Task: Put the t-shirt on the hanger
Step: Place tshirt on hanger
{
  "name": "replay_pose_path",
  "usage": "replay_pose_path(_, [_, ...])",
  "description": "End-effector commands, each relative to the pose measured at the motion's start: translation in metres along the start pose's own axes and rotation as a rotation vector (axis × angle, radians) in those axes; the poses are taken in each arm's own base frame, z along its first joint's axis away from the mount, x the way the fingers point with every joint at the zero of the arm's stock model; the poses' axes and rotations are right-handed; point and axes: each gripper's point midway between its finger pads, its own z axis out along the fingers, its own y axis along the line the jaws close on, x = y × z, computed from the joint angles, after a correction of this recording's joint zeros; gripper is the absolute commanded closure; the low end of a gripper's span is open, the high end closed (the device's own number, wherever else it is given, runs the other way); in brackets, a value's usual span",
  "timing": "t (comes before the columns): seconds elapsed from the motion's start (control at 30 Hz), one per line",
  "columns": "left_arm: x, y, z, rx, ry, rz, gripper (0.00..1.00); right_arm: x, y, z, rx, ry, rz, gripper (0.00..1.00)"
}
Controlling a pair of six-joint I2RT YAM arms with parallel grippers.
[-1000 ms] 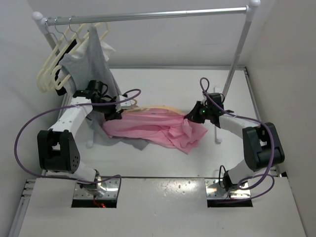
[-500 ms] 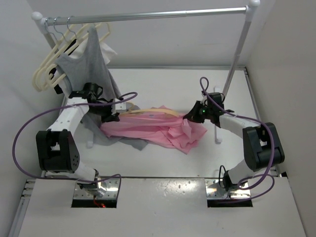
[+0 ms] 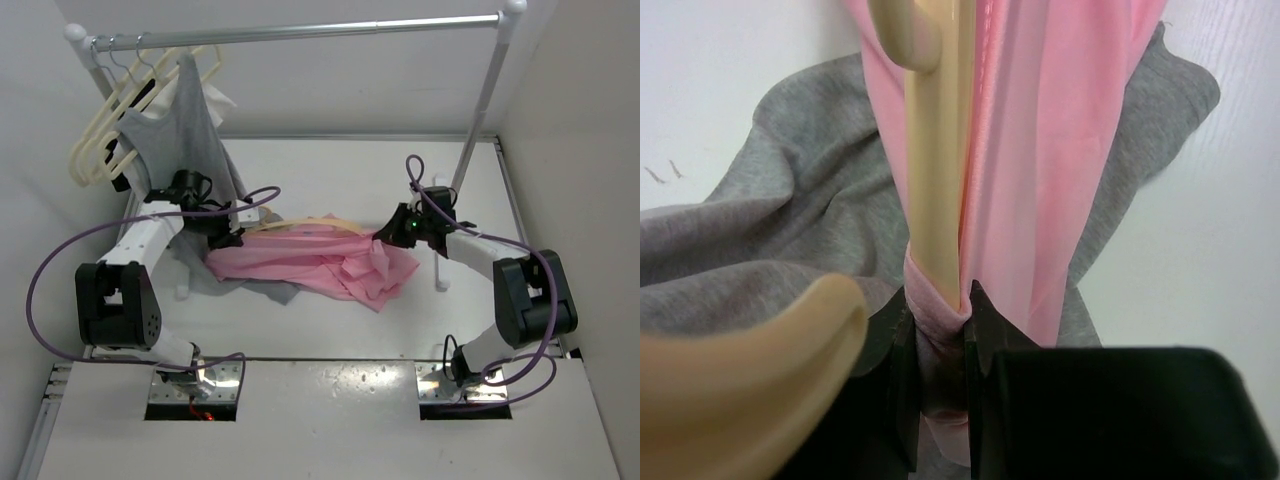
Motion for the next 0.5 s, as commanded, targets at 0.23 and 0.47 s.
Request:
replay_pose_path(0.23, [0.045, -0.012, -0.032, 0.002, 0.250, 0.051, 1.00, -0.057, -0.071, -0.023, 0.299, -0.204, 0.013, 1.00])
replay_pose_path(0.47, [0.025, -0.021, -0.033, 0.059, 0.165, 0.117, 1.00, -0.060, -0.072, -0.020, 0.304, -0.194, -0.005, 1.00])
